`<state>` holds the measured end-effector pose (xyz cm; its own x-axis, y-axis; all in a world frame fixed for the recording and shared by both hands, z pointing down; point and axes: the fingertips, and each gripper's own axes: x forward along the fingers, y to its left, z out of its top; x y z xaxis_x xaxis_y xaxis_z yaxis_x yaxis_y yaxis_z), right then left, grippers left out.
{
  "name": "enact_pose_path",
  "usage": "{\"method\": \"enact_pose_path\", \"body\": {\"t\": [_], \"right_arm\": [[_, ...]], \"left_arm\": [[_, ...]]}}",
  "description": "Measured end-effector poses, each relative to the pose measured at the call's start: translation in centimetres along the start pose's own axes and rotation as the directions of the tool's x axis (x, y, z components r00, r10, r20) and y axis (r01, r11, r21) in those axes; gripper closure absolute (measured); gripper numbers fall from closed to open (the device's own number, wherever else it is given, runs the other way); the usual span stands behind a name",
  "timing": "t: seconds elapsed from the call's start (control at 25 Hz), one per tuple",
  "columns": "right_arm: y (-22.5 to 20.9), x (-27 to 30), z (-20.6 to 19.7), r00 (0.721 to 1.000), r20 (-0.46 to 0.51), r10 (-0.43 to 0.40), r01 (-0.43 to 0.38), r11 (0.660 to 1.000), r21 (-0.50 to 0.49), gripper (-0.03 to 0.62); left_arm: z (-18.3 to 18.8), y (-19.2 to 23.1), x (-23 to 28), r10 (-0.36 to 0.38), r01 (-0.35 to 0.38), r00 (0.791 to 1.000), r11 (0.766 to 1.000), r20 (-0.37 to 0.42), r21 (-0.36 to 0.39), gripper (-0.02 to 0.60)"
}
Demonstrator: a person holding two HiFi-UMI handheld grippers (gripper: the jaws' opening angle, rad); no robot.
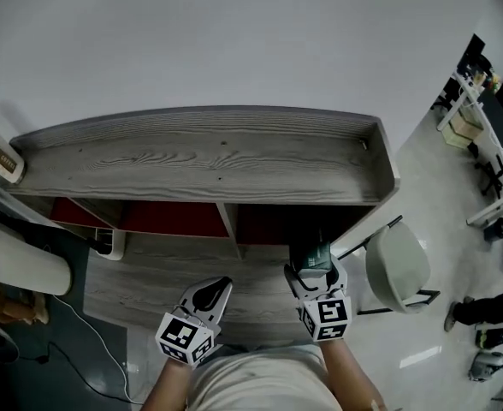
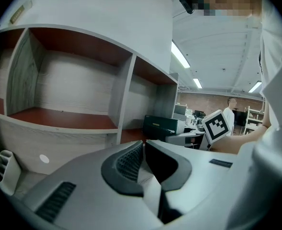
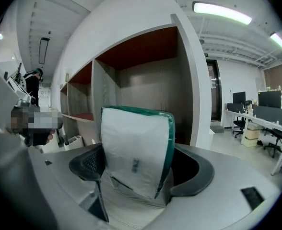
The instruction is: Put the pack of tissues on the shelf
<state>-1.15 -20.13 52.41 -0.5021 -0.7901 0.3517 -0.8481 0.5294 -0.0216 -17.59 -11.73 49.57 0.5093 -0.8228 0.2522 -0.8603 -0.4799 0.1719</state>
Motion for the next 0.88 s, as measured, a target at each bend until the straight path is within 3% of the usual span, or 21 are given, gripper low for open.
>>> {"method": "enact_pose_path", "body": {"t": [0.44, 0.88], "right_arm": [[-0.3, 2.2, 0.2, 0.992, -0.01, -0.128, 0.128, 0.99, -0.053, 0.178], [-1.6, 4.6, 0.4, 0.987, -0.018, -0.162, 0.161, 0.985, -0.055, 0.178]], "left_arm": [[-0.5, 1.6, -0.3, -0.087, 0.087, 0.996, 0.996, -0.028, 0.015, 0.551], [-0.6, 2.0, -0.2, -0.117, 0.118, 0.993, 0.993, -0.032, 0.018, 0.551]]}}
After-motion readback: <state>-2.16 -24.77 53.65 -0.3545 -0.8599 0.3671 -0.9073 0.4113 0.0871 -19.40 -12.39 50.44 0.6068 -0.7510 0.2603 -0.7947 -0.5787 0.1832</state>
